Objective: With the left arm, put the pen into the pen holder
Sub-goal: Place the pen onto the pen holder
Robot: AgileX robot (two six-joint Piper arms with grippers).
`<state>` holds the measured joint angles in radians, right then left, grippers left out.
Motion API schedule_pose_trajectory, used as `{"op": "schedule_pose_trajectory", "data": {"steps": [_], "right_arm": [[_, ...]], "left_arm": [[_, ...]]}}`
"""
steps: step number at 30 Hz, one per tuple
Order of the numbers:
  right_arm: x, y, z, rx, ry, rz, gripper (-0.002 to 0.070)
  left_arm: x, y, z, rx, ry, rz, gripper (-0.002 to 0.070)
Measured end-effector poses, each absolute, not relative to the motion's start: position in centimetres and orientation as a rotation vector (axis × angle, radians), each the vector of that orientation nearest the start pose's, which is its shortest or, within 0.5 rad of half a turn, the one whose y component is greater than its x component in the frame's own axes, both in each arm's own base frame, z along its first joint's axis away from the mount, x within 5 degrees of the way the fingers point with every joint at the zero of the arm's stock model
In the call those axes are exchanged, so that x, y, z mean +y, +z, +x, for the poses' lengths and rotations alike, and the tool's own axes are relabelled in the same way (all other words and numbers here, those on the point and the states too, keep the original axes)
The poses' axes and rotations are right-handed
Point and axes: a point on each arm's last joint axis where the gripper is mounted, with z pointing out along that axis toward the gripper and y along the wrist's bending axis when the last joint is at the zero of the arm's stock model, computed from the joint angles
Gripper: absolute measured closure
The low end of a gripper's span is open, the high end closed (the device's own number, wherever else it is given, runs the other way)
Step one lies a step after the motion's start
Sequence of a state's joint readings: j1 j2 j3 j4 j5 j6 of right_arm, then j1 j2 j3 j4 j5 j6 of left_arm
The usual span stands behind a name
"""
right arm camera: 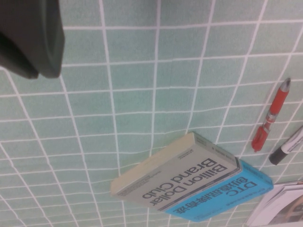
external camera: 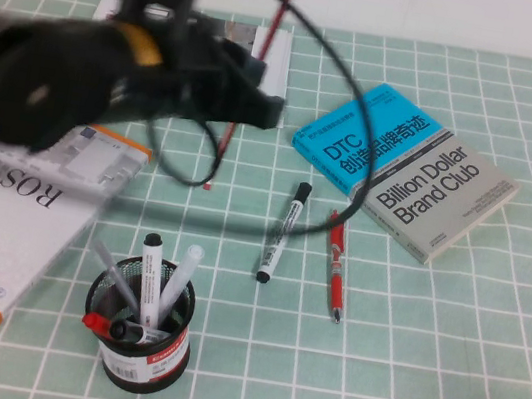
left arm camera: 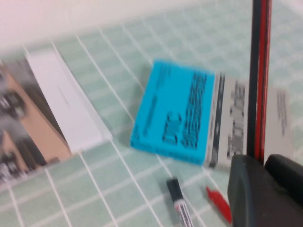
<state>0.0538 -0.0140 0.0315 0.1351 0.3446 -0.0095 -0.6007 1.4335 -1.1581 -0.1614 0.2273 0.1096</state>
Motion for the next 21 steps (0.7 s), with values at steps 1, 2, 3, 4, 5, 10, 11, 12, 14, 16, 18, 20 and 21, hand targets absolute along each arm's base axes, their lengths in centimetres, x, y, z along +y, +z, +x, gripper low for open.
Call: {"op": "schedule_pose_trajectory", "data": {"steps": [1, 2, 3, 4, 5, 10, 11, 12, 14, 16, 18, 20, 21], "right_arm": [[0.7, 17.3, 5.3, 1.845, 0.162, 0.027, 0.0696], [0.7, 17.3, 5.3, 1.845, 0.162, 0.027, 0.0696], [0.7, 17.3, 5.3, 1.845, 0.162, 0.027, 0.0696], [0.7, 17.3, 5.3, 1.845, 0.162, 0.027, 0.0696], [0.7, 17.3, 5.3, 1.845, 0.162, 0.027, 0.0696], [0.7, 17.3, 5.3, 1.845, 0.162, 0.027, 0.0696], [0.7, 17.3, 5.3, 1.845, 0.162, 0.027, 0.0696], [0.7, 17.3, 5.3, 1.845, 0.162, 0.027, 0.0696], [0.7, 17.3, 5.3, 1.845, 0.162, 0.027, 0.0696], [0.7, 17.3, 5.3, 1.845, 0.162, 0.027, 0.0696], [0.7, 17.3, 5.3, 1.845, 0.162, 0.027, 0.0696], [0.7, 17.3, 5.3, 1.845, 0.162, 0.027, 0.0696], [0.7, 17.3, 5.3, 1.845, 0.162, 0.027, 0.0696]], "left_arm": [[-18.7, 34.7, 26.8, 1.900, -0.456, 0.559, 0.0659], [-18.1, 34.9, 26.1, 1.863, -0.459, 0.543, 0.0659], [-17.6, 34.9, 25.4, 1.825, -0.461, 0.526, 0.0658], [-17.0, 34.9, 24.7, 1.789, -0.463, 0.510, 0.0659], [-16.5, 34.8, 24.0, 1.763, -0.464, 0.498, 0.0659], [-14.2, 34.0, 21.0, 1.689, -0.467, 0.462, 0.0659], [-13.9, 33.7, 20.6, 1.687, -0.467, 0.460, 0.0659], [-13.6, 33.4, 20.1, 1.684, -0.467, 0.457, 0.0659], [-13.0, 32.9, 19.3, 1.675, -0.467, 0.452, 0.0659], [-12.4, 32.4, 18.5, 1.659, -0.466, 0.444, 0.0659], [-11.8, 31.8, 17.8, 1.630, -0.465, 0.430, 0.0659], [-11.3, 31.4, 17.2, 1.590, -0.470, 0.405, 0.0659], [-11.0, 31.1, 16.8, 1.568, -0.471, 0.397, 0.0659]]}}
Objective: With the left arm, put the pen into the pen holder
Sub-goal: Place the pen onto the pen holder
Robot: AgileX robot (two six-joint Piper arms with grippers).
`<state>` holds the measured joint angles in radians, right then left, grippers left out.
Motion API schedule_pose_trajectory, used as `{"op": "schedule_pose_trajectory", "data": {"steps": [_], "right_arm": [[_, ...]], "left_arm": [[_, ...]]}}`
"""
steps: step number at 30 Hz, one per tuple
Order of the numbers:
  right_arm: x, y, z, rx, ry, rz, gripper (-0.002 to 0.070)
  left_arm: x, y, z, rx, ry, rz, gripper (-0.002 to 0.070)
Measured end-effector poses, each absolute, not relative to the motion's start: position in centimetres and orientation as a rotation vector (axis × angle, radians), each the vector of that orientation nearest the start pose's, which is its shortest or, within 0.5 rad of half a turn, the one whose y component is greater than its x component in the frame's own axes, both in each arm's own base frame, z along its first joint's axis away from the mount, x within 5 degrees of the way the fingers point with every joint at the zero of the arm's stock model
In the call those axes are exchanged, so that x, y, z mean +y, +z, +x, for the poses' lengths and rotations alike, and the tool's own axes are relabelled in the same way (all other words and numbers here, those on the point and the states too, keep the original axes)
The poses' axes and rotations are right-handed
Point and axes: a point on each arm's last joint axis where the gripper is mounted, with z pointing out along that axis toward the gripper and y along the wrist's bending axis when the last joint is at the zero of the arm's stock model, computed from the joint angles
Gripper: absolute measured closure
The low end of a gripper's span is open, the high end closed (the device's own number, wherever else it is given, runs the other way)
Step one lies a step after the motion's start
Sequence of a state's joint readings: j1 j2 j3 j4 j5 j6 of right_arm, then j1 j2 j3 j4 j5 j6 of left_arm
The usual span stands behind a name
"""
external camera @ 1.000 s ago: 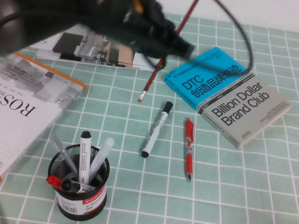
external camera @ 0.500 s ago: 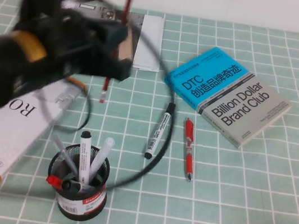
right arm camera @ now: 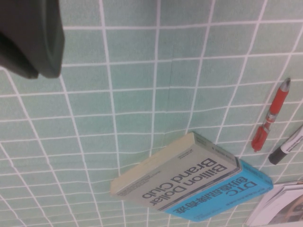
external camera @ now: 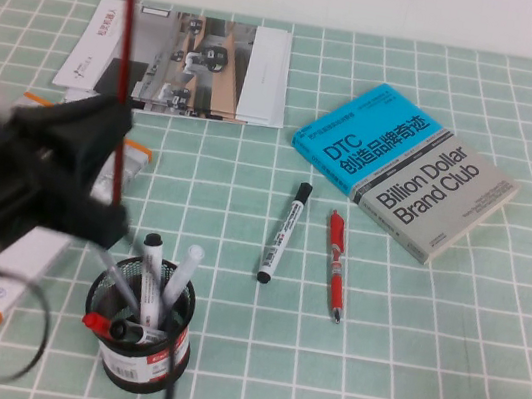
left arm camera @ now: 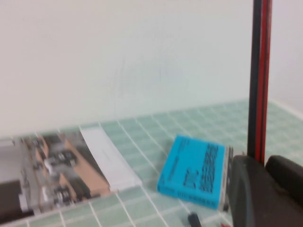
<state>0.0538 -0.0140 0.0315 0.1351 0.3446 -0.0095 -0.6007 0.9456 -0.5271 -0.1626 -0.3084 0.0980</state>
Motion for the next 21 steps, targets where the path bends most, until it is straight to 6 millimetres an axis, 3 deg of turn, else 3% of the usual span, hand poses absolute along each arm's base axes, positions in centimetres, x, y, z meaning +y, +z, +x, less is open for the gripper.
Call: {"op": "schedule_pose_trajectory", "data": {"steps": [7, 11, 21], "right_arm": [[0.7, 17.3, 5.3, 1.845, 0.162, 0.027, 0.0696], [0.7, 17.3, 5.3, 1.845, 0.162, 0.027, 0.0696], [0.7, 17.3, 5.3, 1.845, 0.162, 0.027, 0.0696]], "left_arm": [[-10.0, 27.7, 14.3, 1.445, -0.575, 0.385, 0.0659], [-9.9, 26.8, 13.6, 1.411, -0.635, 0.388, 0.0659], [-11.2, 25.2, 14.4, 1.403, -0.654, 0.473, 0.0659]]}}
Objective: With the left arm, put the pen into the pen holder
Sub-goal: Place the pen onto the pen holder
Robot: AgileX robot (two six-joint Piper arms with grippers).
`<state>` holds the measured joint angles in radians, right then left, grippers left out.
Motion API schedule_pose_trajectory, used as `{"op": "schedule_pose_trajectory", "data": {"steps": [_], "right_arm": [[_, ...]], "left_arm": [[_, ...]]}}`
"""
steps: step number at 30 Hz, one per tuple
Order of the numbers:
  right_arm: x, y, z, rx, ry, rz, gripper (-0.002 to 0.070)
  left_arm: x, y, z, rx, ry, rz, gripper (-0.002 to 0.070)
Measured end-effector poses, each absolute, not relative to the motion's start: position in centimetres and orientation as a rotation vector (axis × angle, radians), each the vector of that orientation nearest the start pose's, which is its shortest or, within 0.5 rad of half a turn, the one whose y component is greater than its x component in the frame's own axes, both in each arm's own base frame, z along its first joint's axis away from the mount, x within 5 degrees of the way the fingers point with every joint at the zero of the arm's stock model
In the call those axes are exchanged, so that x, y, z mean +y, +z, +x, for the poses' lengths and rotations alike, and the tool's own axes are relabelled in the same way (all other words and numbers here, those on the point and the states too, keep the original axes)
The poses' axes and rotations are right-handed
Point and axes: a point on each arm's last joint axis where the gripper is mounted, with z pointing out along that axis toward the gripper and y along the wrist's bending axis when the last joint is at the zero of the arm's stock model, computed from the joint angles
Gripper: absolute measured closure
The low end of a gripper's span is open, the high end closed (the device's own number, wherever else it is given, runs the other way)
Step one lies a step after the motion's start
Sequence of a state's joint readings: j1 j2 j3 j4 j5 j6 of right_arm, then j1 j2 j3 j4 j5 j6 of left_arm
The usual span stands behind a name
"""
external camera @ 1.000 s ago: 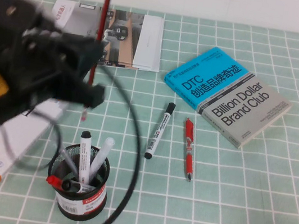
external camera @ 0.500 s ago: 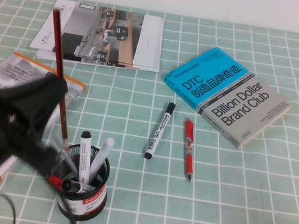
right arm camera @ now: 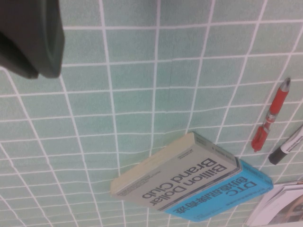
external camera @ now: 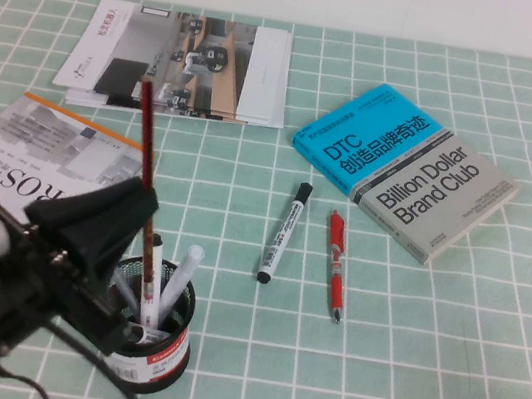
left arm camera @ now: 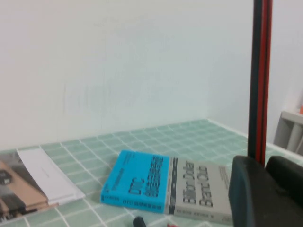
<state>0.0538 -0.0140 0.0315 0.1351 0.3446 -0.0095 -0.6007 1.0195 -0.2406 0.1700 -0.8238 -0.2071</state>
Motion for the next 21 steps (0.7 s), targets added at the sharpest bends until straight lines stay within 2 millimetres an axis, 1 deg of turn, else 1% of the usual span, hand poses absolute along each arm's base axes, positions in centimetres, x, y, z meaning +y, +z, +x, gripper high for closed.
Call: {"op": "schedule_pose_trajectory", "data": {"steps": [7, 12, 14, 21], "right_arm": [[0.7, 17.3, 5.3, 1.845, 0.162, 0.027, 0.0696], [0.7, 17.3, 5.3, 1.845, 0.162, 0.027, 0.0696], [0.7, 17.3, 5.3, 1.845, 0.162, 0.027, 0.0696], [0.7, 17.3, 5.3, 1.845, 0.162, 0.027, 0.0696]], "left_arm": [[-12.4, 22.9, 15.9, 1.451, -0.673, 0.483, 0.0659], [-12.9, 21.7, 16.5, 1.478, -0.680, 0.487, 0.0659], [-13.0, 21.4, 16.7, 1.489, -0.680, 0.489, 0.0659], [-13.2, 21.2, 16.8, 1.463, -0.649, 0.522, 0.0659]]}}
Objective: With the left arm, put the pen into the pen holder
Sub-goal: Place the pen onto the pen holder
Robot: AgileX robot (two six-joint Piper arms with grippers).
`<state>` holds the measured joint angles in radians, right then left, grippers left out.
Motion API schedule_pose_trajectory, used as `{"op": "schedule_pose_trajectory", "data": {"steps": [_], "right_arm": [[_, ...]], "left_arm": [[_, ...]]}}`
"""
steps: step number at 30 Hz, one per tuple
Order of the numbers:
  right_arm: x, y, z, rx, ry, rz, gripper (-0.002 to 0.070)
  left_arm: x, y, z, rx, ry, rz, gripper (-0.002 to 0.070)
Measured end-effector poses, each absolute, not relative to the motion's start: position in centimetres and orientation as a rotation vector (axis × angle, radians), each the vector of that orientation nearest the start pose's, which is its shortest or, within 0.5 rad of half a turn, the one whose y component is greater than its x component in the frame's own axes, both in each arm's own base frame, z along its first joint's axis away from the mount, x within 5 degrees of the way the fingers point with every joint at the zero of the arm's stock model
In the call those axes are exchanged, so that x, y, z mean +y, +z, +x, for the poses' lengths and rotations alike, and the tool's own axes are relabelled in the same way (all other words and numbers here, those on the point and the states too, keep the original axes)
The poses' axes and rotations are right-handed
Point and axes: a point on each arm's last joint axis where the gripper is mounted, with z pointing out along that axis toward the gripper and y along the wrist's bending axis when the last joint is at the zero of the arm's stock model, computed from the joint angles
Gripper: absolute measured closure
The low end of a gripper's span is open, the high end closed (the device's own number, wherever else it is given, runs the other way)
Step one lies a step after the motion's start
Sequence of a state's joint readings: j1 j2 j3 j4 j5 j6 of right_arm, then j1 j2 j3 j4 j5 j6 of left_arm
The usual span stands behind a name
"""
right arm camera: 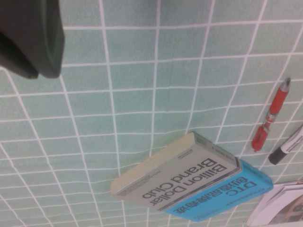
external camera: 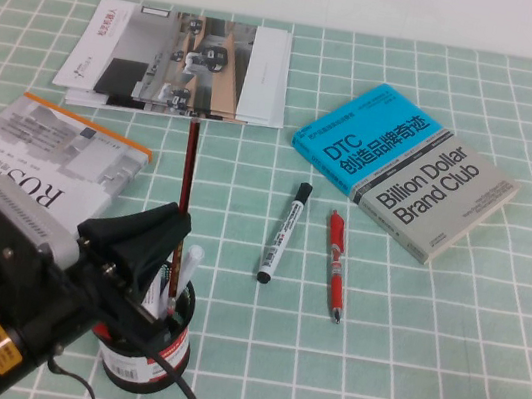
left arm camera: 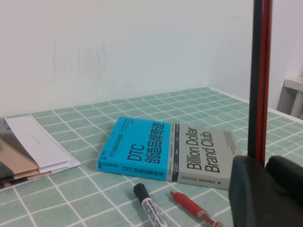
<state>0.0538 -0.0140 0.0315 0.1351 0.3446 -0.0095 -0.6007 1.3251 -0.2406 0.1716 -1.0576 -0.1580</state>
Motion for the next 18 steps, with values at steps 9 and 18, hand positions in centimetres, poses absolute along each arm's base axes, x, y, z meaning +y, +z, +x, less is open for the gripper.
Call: {"op": "schedule_pose_trajectory", "data": {"steps": [9, 18], "right_arm": [[0.7, 17.3, 5.3, 1.845, 0.164, 0.029, 0.0696], [0.7, 17.3, 5.3, 1.845, 0.165, 0.029, 0.0696]], "left_arm": [[-13.4, 20.5, 17.1, 1.492, -0.641, 0.534, 0.0659], [-13.0, 19.8, 16.6, 1.517, -0.638, 0.534, 0.0659]]}}
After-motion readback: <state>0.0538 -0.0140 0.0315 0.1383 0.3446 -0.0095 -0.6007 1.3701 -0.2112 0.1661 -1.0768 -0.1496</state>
